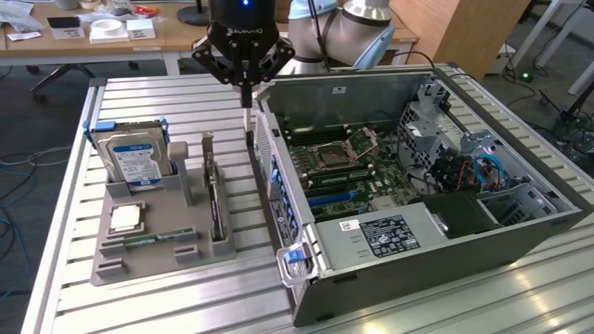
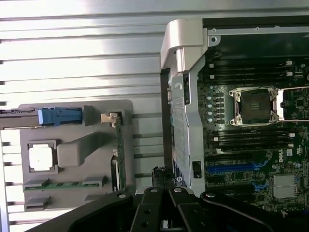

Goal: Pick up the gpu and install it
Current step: 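Reach for the gpu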

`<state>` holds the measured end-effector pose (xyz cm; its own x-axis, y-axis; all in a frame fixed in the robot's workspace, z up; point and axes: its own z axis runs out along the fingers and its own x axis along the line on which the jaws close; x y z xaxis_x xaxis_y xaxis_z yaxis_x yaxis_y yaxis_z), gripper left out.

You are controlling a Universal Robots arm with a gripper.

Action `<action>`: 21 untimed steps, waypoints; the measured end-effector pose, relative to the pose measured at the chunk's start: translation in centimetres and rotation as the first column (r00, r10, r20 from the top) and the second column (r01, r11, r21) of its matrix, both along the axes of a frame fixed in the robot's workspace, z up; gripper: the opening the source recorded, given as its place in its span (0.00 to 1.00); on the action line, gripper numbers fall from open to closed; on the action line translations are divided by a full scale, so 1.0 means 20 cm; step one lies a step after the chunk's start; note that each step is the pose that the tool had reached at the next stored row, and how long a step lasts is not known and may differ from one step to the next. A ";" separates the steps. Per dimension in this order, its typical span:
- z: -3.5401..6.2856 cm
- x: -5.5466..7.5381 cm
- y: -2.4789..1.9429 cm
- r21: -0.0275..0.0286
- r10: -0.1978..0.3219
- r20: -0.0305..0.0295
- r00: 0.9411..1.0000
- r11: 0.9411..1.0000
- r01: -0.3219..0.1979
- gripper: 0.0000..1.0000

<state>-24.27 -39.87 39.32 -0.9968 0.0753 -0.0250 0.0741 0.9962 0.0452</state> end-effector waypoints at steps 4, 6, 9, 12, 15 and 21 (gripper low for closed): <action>0.000 -0.04 0.000 0.000 0.000 0.000 1.000 1.000 0.000 0.11; 0.000 -0.05 0.001 0.000 0.000 0.000 1.000 1.000 0.000 0.11; 0.000 -0.07 0.001 0.000 0.000 0.000 1.000 1.000 0.000 0.11; 0.000 -0.10 0.001 0.000 0.000 0.000 1.000 1.000 0.000 0.11; 0.000 -0.12 0.001 0.000 0.000 0.000 1.000 1.000 0.000 0.11; 0.000 -0.17 0.001 0.000 0.000 0.000 1.000 1.000 0.000 0.11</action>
<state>-27.62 -39.85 39.32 -0.9968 0.0753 -0.0255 0.0741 0.9962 0.0452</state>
